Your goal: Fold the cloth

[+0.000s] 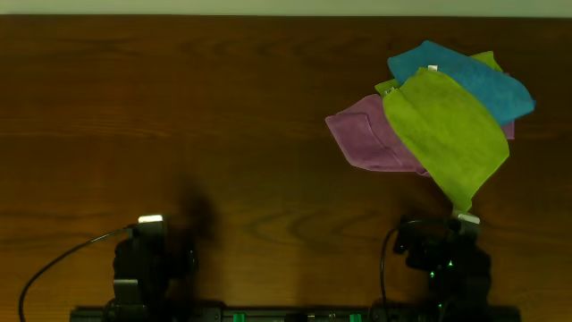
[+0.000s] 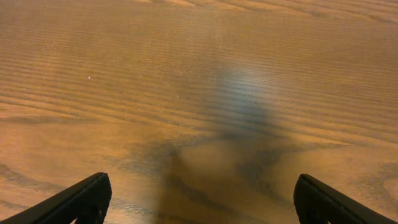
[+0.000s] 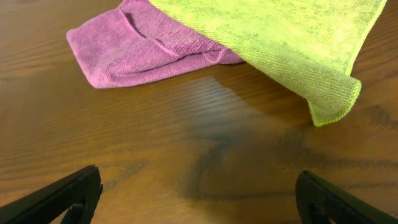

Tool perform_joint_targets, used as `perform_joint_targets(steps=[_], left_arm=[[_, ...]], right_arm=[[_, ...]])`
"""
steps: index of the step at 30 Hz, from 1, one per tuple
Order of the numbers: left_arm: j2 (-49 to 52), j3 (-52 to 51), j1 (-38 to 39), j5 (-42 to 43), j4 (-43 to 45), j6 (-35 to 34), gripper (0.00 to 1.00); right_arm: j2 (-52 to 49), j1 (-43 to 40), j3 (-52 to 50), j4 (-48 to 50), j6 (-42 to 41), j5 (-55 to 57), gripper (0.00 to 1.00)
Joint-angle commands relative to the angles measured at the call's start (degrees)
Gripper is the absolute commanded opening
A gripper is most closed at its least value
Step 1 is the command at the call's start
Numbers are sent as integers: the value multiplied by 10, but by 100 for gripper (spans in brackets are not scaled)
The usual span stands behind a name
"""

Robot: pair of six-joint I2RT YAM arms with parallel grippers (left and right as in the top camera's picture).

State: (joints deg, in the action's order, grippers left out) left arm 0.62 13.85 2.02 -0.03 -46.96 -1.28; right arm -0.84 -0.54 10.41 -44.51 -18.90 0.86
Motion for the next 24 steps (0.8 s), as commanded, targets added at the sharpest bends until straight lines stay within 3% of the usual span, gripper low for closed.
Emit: perform_joint_targets(steps=[1, 14, 19, 24], left_arm=[[-4, -26, 40, -5, -22, 0, 95], [-4, -26, 40, -5, -22, 0, 95], [-4, -26, 40, -5, -22, 0, 95], [-4, -26, 40, -5, -22, 0, 95]], right_arm=[[5, -6, -5, 15, 236, -84, 98], [5, -6, -5, 19, 236, -84, 99], [5, -6, -5, 29, 170, -84, 99], [5, -6, -5, 30, 166, -84, 99]])
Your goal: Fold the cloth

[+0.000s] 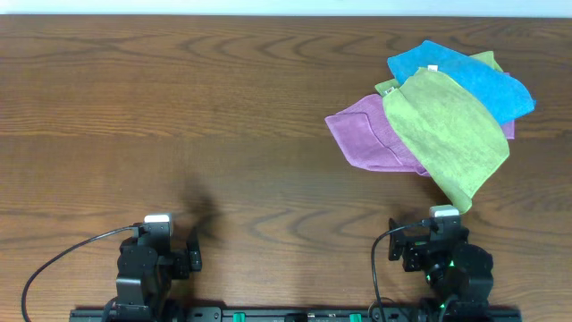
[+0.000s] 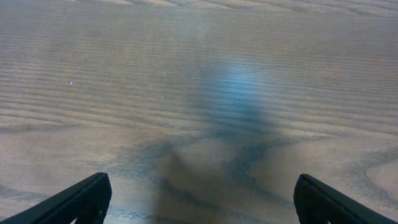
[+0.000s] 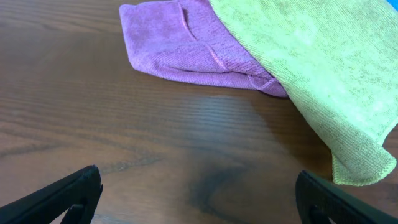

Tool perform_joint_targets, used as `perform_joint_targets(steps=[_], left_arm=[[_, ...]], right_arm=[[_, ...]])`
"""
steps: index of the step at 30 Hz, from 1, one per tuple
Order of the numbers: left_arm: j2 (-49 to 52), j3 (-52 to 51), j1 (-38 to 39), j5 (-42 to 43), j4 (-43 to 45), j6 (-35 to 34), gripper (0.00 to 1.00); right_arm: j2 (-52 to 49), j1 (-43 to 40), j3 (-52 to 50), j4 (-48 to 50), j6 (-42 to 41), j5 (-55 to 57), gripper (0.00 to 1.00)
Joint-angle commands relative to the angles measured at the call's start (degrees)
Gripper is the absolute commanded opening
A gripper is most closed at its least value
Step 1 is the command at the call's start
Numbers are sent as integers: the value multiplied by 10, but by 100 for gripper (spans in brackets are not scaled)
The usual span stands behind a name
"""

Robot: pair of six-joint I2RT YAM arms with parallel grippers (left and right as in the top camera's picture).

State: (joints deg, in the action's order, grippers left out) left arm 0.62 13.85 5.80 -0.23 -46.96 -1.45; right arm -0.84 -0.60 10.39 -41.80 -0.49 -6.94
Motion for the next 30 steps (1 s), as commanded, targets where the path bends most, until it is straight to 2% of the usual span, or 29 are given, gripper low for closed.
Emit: perform_joint_targets(steps=[1, 15, 18, 23, 27, 30], left_arm=[[-4, -26, 2, -3, -22, 2, 95], [-4, -26, 2, -3, -20, 2, 95], [-4, -26, 2, 0, 7, -2, 95], [-4, -26, 2, 8, 68, -82, 95], [-4, -25, 2, 16, 70, -86, 95], [-4, -23, 2, 17, 79, -104, 95]], right_arm=[[5, -5, -5, 2, -18, -6, 99], [5, -5, -4, 18, -63, -43, 99], [5, -5, 0, 17, -72, -42, 99], [3, -5, 24, 14, -106, -19, 99], [-23, -5, 50, 24, -124, -13, 99], [-82, -5, 89, 24, -123, -14, 99]])
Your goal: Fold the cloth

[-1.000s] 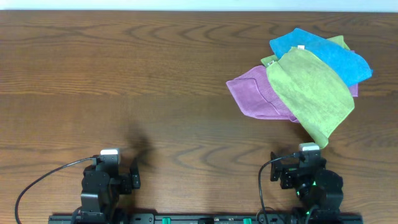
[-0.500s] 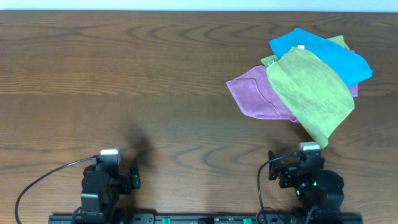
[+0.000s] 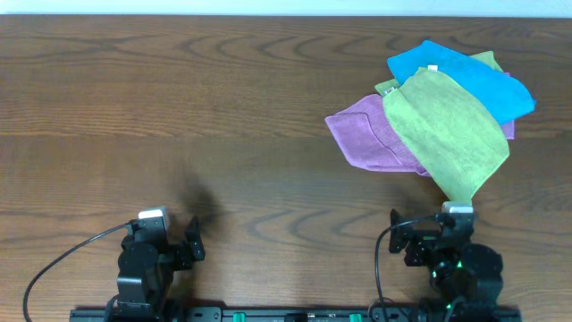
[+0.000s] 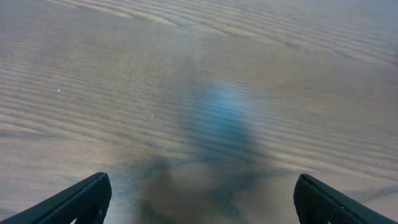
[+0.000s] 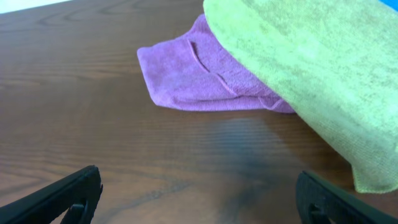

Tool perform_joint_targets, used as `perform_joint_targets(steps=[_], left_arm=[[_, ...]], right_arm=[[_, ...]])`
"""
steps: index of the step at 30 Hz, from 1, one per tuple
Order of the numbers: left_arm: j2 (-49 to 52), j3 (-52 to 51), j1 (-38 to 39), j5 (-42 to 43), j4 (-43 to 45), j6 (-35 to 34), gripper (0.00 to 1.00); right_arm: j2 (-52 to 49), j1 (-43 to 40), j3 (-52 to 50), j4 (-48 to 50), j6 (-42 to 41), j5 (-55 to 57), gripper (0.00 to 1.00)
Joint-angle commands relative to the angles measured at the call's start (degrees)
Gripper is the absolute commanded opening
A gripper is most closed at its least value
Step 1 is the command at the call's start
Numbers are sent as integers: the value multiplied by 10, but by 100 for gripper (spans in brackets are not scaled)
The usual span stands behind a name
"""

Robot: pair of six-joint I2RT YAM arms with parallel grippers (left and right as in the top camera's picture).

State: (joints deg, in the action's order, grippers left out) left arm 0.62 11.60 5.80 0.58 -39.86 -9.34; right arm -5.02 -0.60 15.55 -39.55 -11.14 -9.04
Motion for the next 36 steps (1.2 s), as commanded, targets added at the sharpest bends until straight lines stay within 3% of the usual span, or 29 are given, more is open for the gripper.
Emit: perform_joint_targets(steps=[1, 8, 12, 15, 17, 20, 23, 28, 36], left_arm=[[-4, 1, 2, 10, 13, -25, 95], [-4, 29, 2, 3, 18, -24, 95], [-4, 31, 2, -4, 17, -25, 95], [-4, 31, 2, -4, 10, -25, 95], [-4, 31, 2, -3, 9, -25, 95], [-4, 31, 2, 4, 6, -25, 95], [-4, 31, 2, 4, 7, -26, 95], [-4, 31, 2, 6, 9, -77, 95], [-4, 31, 2, 34, -2, -76, 95]], right_arm=[[-67, -5, 57, 1, -15, 7, 99], [-286, -5, 233, -78, -59, 83, 99], [-391, -5, 328, -97, -71, 75, 99], [-443, -5, 390, -134, -67, 9, 99], [-454, -5, 395, -139, -49, 14, 99], [-464, -5, 394, -101, -100, -24, 99], [-476, -5, 394, -94, -96, -44, 99], [-567, -5, 397, -106, -69, -27, 99], [-745, -6, 487, -108, -19, 115, 99]])
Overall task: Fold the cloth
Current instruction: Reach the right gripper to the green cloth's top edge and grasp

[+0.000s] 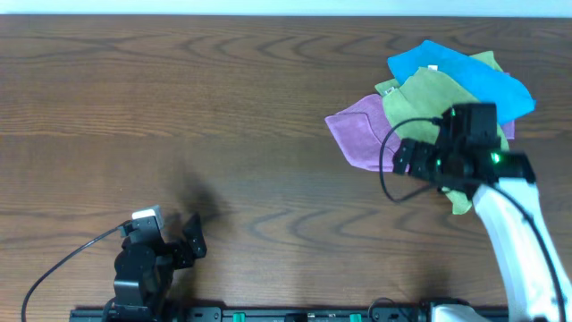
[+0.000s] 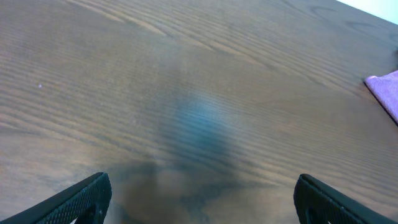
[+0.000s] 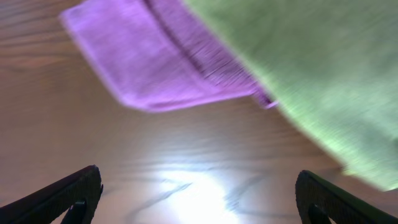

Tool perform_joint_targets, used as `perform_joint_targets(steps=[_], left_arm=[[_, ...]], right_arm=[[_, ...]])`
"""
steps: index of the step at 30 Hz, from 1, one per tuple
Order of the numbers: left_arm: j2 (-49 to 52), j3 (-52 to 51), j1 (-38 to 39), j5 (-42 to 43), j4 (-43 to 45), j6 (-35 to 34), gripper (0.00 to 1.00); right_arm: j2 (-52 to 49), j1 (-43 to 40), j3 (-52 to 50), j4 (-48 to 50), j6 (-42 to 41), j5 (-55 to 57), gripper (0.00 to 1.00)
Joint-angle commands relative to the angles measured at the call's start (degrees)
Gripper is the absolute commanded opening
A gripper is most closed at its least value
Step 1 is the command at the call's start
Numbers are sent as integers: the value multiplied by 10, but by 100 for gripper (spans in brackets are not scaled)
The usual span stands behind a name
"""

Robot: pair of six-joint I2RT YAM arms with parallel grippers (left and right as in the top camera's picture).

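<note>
A pile of cloths lies at the back right of the table: a blue cloth (image 1: 465, 76), a green cloth (image 1: 420, 103) over a purple cloth (image 1: 357, 134). My right gripper (image 1: 420, 161) hangs open above the pile's near edge. In the right wrist view, which is blurred, the purple cloth (image 3: 149, 56) and green cloth (image 3: 311, 68) lie ahead of the right gripper (image 3: 199, 199), with bare wood between its fingers. My left gripper (image 1: 183, 246) stays open at the front left, with nothing in the left gripper (image 2: 199, 199) but wood.
The wooden table (image 1: 179, 116) stretches wide to the left of the pile. A corner of the purple cloth (image 2: 385, 93) shows at the right edge of the left wrist view. A black cable (image 1: 54, 264) loops by the left arm's base.
My right arm has left the table's front edge and now reaches over the near side of the green and purple cloths. The left gripper has tilted up slightly. Both stay open.
Both arms first sat at the front edge with open grippers, the right one just below the green cloth's hanging corner. They shifted only slightly over the following moments. Now the right gripper is out over the pile; the cloths lie as before.
</note>
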State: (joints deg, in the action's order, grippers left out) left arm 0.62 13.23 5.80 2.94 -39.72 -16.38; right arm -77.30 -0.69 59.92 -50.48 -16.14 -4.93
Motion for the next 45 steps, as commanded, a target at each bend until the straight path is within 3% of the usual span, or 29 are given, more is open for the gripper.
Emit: perform_joint_targets(steps=[1, 8, 15, 25, 39, 42, 45], left_arm=[[-4, 15, 2, 10, -5, -6, 95], [-4, 15, 2, 11, -8, -6, 95], [-4, 15, 2, 11, -7, -6, 95], [-4, 15, 2, 9, -7, -6, 95], [-4, 15, 2, 9, -7, -6, 95], [-4, 15, 2, 9, -7, -6, 95], [-4, 15, 2, 9, -7, -6, 95]], right_arm=[[-37, -7, 57, 3, 40, 86, 99], [-125, -19, 107, 58, 113, 90, 99], [-219, -27, 146, 118, 120, 11, 98], [-332, -27, 279, 94, 195, 24, 92], [-394, -29, 301, 110, 286, 64, 93], [-402, -29, 301, 118, 287, 64, 86], [-405, -29, 302, 123, 286, 64, 70]])
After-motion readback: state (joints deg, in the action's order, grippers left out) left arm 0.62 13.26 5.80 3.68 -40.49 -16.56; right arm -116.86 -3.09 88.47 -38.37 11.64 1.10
